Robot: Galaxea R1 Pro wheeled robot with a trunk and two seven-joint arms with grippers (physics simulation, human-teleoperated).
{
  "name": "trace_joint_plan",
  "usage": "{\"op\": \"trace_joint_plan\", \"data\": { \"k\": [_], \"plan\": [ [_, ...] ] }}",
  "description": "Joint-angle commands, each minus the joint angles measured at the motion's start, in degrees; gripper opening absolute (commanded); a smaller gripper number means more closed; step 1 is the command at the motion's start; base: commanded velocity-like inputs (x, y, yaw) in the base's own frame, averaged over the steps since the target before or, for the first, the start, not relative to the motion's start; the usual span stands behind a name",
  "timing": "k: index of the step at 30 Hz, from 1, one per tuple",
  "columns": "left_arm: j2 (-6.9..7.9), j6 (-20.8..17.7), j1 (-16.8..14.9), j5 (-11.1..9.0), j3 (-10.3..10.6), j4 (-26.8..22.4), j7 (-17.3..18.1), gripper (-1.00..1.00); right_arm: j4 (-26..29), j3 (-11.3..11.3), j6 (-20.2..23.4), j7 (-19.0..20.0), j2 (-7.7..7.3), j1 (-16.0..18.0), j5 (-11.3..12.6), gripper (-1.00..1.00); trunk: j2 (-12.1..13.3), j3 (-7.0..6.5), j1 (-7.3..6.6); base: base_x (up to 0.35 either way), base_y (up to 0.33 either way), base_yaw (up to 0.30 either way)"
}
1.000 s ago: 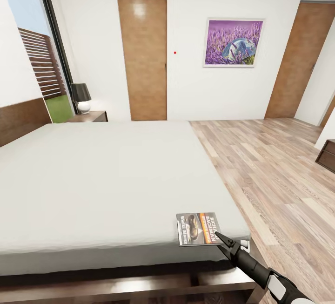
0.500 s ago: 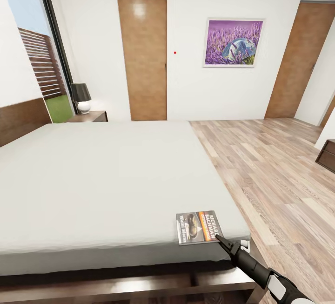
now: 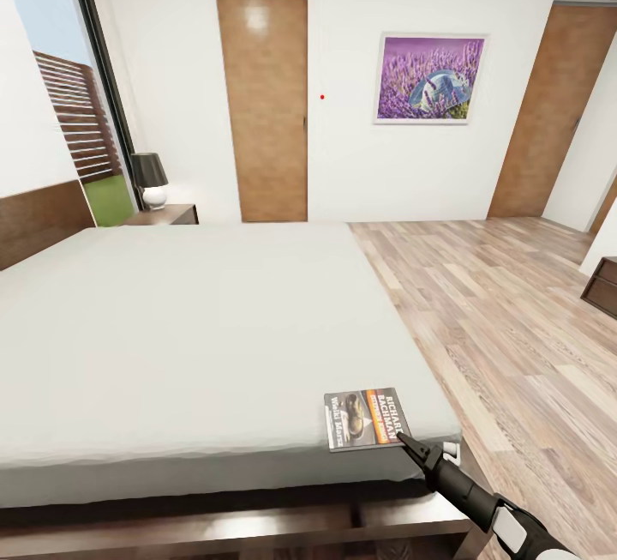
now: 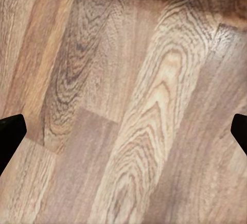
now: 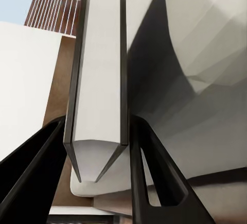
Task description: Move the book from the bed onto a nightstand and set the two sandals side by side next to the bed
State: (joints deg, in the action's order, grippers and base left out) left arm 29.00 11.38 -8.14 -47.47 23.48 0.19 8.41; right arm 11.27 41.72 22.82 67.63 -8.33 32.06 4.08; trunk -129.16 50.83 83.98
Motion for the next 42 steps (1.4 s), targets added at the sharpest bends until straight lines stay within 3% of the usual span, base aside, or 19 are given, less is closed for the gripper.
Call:
{"op": "trace_joint_plan", "data": {
  "k": [1,18,42],
  "plan": [
    [0.0,0.1,0.0,-0.6,0.4,0.1,0.3,1.0,0.0,-0.2,0.6,0.0,-0.02,0.0,0.4,-1.0,0.0,0.05,-0.01,0.0,0.0,0.0],
    [0.0,0.1,0.0,-0.6,0.4,0.1,0.3,1.0,0.0,-0.2,0.6,0.2,-0.02,0.0,0.4,-1.0,0.0,0.05,-0.01,0.0,0.0,0.0],
    [0.0,0.0,0.0,-0.5,0.5,0.1,0.3,1.0,0.0,-0.2,0.6,1.8,0.02,0.0,0.5,-1.0,9.6,-4.25,-5.28,0.0,0.0,0.0]
  ]
}}
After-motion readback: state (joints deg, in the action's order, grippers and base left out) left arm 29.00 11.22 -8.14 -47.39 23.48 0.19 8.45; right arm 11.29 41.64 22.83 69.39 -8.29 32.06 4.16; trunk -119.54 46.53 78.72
